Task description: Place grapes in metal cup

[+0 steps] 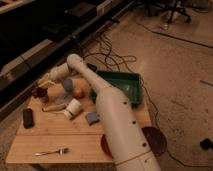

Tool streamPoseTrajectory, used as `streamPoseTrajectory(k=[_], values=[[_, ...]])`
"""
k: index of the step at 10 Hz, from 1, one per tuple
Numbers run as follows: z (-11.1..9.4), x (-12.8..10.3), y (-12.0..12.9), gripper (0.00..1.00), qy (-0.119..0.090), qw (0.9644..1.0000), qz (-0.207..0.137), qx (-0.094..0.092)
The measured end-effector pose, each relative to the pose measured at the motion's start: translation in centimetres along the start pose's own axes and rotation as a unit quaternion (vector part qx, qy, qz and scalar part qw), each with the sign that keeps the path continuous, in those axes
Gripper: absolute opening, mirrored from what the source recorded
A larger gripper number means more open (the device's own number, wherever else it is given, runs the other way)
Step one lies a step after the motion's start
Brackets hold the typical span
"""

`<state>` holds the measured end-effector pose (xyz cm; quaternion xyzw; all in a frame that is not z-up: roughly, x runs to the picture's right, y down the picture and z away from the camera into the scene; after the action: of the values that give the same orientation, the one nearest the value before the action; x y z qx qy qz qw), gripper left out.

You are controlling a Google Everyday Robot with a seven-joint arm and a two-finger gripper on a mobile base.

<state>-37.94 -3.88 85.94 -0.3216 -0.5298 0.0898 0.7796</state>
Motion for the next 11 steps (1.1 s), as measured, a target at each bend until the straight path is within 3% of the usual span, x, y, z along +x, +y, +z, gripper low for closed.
streamPoseTrajectory(k=[3, 4, 11], values=[[0.52, -0.49, 0.02, 0.28, 0.009, 0.9999, -0.002, -0.011], [0.54, -0.42, 0.05, 0.32, 0.009, 0.9999, -0.001, -0.012], [0.50, -0.37, 0.03, 0.32, 0.009, 0.9999, -0.001, -0.012]])
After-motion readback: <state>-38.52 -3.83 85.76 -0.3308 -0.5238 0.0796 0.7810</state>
